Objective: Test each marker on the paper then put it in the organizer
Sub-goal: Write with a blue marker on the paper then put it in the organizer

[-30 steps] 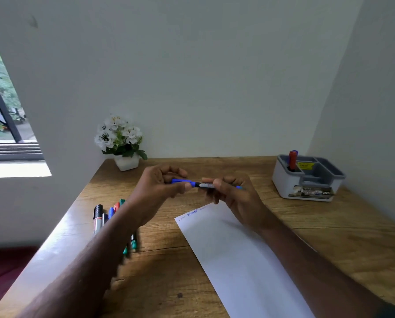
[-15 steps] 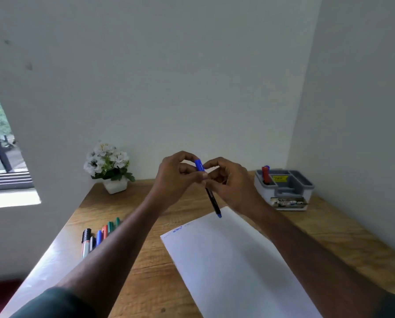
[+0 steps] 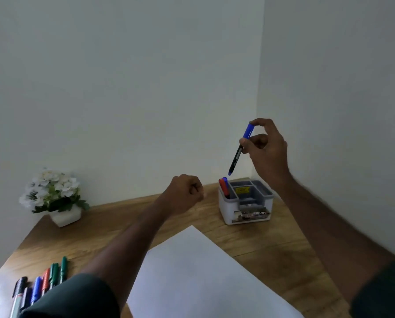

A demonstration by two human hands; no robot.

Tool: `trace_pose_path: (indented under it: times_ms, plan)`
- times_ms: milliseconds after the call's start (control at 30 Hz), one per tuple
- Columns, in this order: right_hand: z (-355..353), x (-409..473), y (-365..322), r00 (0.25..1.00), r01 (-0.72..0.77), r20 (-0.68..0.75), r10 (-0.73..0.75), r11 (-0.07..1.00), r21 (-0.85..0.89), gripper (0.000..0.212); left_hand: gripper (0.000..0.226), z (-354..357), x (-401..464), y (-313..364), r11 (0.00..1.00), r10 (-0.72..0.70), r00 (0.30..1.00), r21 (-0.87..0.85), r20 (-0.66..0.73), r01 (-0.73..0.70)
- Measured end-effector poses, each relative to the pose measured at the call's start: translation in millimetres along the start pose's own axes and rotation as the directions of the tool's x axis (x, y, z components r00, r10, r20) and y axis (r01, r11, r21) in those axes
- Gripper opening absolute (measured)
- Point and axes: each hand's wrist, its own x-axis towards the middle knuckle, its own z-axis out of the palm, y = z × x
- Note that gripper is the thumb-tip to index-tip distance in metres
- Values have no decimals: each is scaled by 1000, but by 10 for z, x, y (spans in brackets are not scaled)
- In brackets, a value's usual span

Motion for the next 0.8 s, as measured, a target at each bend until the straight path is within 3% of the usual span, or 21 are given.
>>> trace_pose_path:
  times_ms: [100, 367, 633, 800]
  plan:
    - [22, 45, 150, 999, -18, 35, 18, 1000, 3, 33, 7, 83, 77, -48, 1000, -9, 1000, 18, 29, 9]
    - [159, -254, 515, 908, 4, 404, 113, 961, -278, 12, 11, 154, 91, -169, 997, -44, 998, 63, 53, 41]
    - [111, -280, 446, 871, -3, 466, 157, 949, -315, 7, 8, 2, 21, -56, 997, -65, 997, 32, 38, 64]
    - [147, -276, 327, 896, 108, 442, 40, 947, -304, 11, 10, -134, -93, 43, 998, -58, 998, 33, 32, 57]
